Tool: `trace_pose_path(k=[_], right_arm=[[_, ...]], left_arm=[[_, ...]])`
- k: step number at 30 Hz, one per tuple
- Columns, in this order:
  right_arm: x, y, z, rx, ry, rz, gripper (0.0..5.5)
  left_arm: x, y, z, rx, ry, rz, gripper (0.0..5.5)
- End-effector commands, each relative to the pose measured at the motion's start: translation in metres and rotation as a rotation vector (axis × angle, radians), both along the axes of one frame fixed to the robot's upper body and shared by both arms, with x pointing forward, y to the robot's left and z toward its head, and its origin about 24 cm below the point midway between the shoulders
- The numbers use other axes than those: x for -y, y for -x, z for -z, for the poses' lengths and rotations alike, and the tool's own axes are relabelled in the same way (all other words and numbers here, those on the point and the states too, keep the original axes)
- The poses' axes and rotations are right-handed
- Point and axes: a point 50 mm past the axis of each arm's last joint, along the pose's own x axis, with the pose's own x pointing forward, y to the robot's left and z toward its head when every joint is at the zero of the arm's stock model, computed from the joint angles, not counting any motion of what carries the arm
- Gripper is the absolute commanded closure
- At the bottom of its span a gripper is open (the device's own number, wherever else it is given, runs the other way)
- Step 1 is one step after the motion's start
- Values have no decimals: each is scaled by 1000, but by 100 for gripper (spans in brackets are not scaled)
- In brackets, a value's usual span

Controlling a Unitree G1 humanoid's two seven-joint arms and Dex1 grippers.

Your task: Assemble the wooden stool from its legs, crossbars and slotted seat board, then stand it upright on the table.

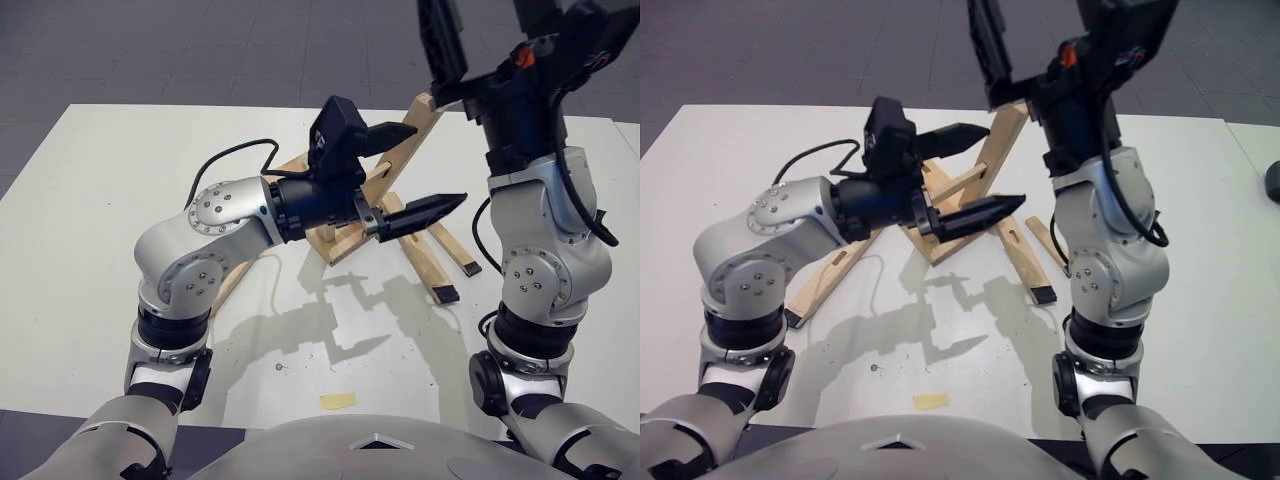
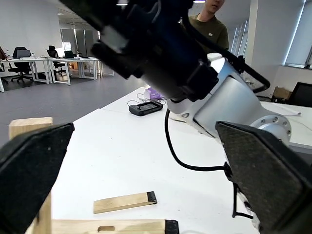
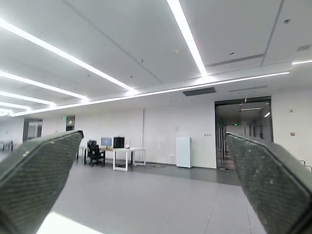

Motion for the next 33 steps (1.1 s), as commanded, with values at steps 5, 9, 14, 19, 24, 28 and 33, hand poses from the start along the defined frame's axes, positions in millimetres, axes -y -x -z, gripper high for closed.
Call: trace_pose_path(k=[5,9,14,19,24,28,33], right_arm=[[7,-1,-4,22,-109,30,10],[-8,-1,13,-82,-41,-87,10],[-56,9,49,-221,175,-352,10],[-78,8,71,-282,278,-403,10],[-69,1,93,-372,404,-265,10],[-36,-9,94,-372,479,-46,10],[11,-13,75,-303,524,188,10]], left_arm=[[-58,-4,-115,117,506,33,12],[-92,-32,-125,86,519,-258,12],[-86,-69,-65,-36,266,-541,12],[-76,-69,-36,-73,206,-562,12],[-78,-68,-32,-85,211,-581,12],[-80,-67,-28,-88,198,-595,12],[-83,-67,-22,-97,173,-622,12]])
